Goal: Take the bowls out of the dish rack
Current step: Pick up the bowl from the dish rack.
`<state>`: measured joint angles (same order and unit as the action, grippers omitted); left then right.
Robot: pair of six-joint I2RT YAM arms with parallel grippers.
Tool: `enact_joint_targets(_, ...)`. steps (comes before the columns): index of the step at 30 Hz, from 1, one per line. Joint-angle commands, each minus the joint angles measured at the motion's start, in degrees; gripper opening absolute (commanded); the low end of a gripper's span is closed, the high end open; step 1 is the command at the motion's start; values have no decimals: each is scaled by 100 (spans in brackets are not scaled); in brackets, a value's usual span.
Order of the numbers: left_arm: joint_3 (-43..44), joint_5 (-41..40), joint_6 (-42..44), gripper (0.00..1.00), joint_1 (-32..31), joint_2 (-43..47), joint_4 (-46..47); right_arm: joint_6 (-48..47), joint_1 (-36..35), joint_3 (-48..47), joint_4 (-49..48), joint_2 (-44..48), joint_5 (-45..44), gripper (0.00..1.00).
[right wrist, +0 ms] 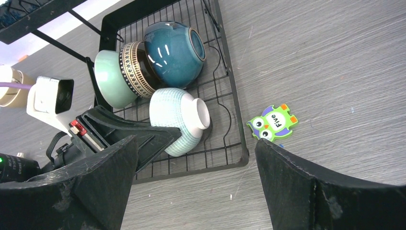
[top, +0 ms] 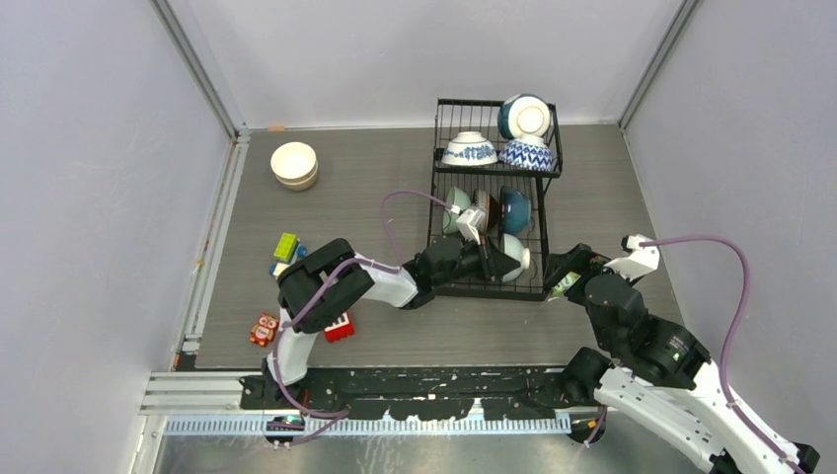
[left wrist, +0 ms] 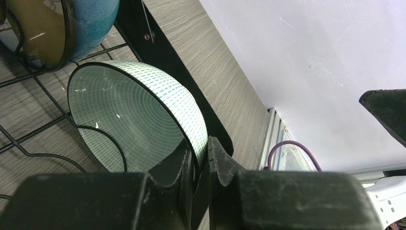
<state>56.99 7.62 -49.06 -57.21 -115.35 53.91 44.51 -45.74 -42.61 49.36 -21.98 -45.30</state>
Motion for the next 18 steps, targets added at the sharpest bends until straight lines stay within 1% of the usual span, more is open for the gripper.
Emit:
enact_joint_targets(1,127,273,-18,0,67,627,1439,13,3,-66,-77,93,-111,95)
enact_joint_targets(5,197,501,-69,0,99,602,1569,6,3,-65,-71,119,-93,95)
enact_joint_targets(18,229,732,16,0,183,804,1676,-21,3,-72,-73,166,-75,95)
